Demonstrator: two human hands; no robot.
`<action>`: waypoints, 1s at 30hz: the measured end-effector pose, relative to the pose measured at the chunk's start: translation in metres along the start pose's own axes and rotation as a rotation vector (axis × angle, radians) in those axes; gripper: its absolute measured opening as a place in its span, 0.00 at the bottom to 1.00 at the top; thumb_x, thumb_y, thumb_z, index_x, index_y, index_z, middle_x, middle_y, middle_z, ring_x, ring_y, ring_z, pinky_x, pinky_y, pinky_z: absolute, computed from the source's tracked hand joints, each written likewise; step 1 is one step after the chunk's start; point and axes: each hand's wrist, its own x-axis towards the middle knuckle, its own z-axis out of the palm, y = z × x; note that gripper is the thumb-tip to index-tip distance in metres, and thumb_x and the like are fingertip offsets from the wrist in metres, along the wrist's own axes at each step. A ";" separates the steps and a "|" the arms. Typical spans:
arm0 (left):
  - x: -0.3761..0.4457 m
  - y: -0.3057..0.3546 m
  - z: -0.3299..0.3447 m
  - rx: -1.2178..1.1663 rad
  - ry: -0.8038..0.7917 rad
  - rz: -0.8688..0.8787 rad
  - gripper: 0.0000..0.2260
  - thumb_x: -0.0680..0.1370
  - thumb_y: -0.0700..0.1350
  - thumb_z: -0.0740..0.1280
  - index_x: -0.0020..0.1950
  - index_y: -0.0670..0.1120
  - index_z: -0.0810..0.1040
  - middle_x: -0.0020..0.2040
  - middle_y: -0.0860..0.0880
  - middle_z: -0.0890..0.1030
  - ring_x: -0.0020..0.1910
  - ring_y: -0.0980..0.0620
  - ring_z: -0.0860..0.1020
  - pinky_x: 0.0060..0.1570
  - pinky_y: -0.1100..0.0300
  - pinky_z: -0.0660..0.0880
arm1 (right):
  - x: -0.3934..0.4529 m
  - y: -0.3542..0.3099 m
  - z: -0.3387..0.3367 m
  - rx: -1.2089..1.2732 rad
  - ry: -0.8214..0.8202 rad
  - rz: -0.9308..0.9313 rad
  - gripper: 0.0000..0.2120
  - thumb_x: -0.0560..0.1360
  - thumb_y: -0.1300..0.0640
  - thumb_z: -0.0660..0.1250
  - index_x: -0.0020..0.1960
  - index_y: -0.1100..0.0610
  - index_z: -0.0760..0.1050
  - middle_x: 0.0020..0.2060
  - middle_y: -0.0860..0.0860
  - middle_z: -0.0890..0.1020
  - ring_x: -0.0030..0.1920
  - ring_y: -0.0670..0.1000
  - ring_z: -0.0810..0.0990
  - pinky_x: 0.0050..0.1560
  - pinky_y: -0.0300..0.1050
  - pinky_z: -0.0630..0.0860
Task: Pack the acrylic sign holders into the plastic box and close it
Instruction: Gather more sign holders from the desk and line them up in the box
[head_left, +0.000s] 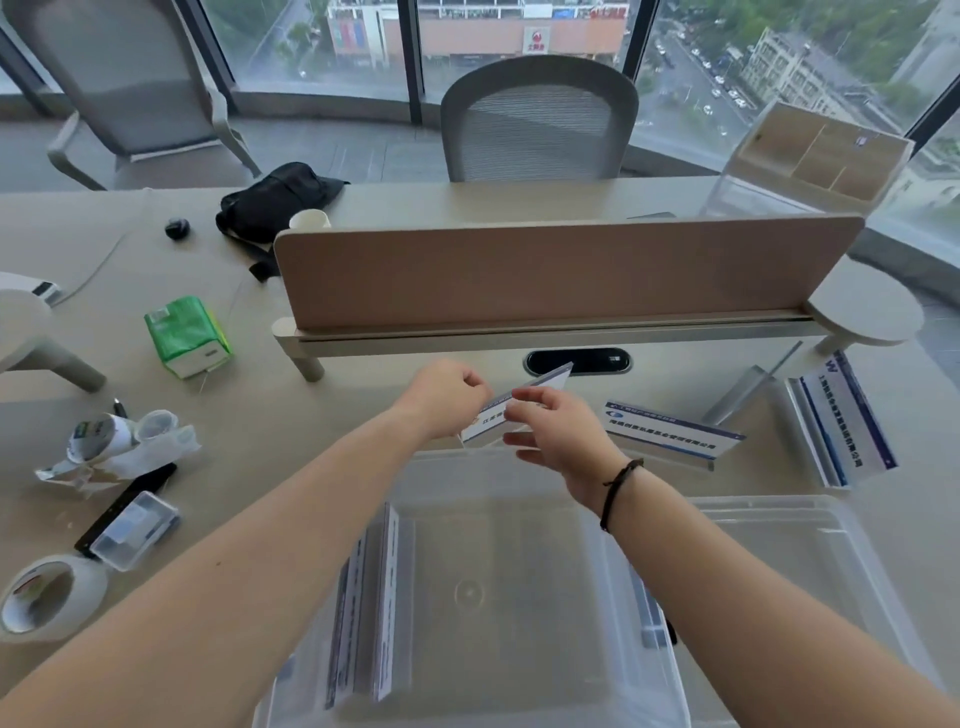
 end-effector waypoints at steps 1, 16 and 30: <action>0.006 0.001 0.003 0.020 0.008 0.007 0.08 0.75 0.43 0.63 0.43 0.43 0.81 0.38 0.46 0.82 0.37 0.46 0.78 0.44 0.50 0.81 | 0.008 -0.004 -0.005 -0.009 0.001 -0.005 0.12 0.78 0.57 0.66 0.60 0.53 0.76 0.50 0.52 0.83 0.47 0.53 0.83 0.58 0.56 0.79; 0.090 -0.037 0.044 0.454 -0.143 -0.018 0.20 0.78 0.50 0.66 0.70 0.47 0.73 0.69 0.48 0.75 0.66 0.47 0.74 0.65 0.56 0.71 | 0.139 -0.002 -0.055 -0.745 -0.012 -0.272 0.14 0.76 0.55 0.67 0.62 0.50 0.79 0.59 0.48 0.82 0.60 0.47 0.79 0.61 0.44 0.76; 0.113 -0.060 0.071 0.596 -0.222 0.031 0.06 0.76 0.35 0.60 0.44 0.45 0.74 0.49 0.42 0.80 0.44 0.42 0.75 0.39 0.56 0.69 | 0.189 0.019 -0.048 -1.491 -0.116 -0.334 0.18 0.75 0.61 0.61 0.62 0.46 0.76 0.51 0.49 0.82 0.56 0.52 0.76 0.64 0.49 0.67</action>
